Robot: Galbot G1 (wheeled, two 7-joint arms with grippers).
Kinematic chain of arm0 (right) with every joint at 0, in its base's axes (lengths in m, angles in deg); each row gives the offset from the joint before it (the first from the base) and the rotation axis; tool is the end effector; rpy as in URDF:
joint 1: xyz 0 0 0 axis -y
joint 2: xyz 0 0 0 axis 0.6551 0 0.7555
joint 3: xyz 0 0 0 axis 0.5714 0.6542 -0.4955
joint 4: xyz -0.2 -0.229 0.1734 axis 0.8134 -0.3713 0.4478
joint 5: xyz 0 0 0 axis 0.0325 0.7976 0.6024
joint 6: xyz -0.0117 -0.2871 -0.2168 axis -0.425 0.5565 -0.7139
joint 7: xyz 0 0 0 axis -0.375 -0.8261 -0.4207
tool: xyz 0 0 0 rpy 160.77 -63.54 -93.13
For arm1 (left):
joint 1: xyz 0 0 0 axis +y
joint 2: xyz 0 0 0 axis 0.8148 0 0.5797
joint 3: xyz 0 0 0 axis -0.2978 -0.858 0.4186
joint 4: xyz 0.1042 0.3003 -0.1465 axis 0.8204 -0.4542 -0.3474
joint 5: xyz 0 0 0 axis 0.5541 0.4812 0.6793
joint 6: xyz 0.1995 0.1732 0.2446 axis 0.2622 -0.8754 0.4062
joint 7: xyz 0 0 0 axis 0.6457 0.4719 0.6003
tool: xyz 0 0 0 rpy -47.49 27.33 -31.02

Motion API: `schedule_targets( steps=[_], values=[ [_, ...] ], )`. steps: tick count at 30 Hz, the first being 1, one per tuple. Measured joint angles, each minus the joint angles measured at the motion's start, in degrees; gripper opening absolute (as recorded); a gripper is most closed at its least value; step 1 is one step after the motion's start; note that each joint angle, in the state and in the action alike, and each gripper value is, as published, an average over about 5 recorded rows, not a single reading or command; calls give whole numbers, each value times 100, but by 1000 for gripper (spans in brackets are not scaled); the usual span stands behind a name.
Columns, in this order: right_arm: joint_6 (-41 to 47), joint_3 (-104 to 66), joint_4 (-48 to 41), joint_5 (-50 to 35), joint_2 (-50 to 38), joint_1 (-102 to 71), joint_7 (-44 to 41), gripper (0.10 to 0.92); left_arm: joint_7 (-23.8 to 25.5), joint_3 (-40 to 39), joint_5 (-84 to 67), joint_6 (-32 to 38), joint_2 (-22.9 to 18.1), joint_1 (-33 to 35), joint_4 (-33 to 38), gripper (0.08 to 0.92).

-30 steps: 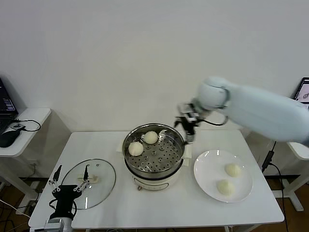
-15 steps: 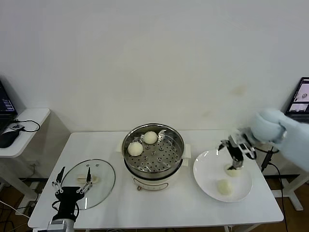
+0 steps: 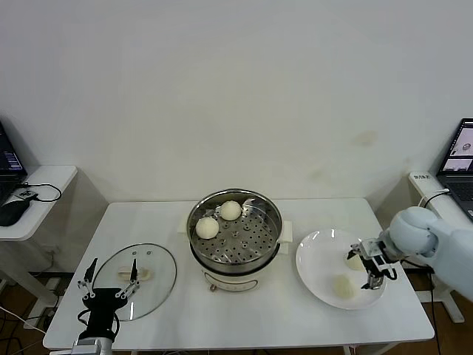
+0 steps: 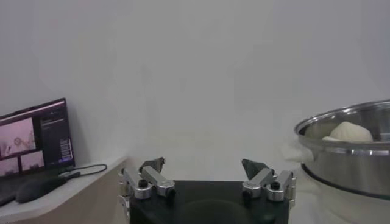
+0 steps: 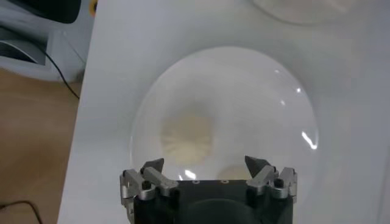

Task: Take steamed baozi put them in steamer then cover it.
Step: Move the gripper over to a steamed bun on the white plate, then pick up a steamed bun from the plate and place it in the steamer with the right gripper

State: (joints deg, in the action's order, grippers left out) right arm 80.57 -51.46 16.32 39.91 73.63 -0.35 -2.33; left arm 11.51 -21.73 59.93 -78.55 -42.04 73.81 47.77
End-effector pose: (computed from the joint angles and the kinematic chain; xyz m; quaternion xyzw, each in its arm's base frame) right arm 0.4216 -0.1671 -0.1903 0.5184 -0.5052 0.5711 0.3872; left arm 0.1487 0.0802 -0.3081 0.0670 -0.9886 -0.1349 0.0050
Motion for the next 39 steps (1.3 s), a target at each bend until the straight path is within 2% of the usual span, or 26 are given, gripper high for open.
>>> schedule_targets(
  steps=[21,32,39],
  values=[
    [160,-320,-487,317,524,-711,257,817,9,25,-13,2,-7,-27,-41,823],
    [224,-368,-533,319,611,-741,271,684,6,30,-20,6,-20,-24,-38,823],
    [210,-306,-530,228,550,-544,151,662,5,15,-17,7,-29,-37,-31,823]
  ],
)
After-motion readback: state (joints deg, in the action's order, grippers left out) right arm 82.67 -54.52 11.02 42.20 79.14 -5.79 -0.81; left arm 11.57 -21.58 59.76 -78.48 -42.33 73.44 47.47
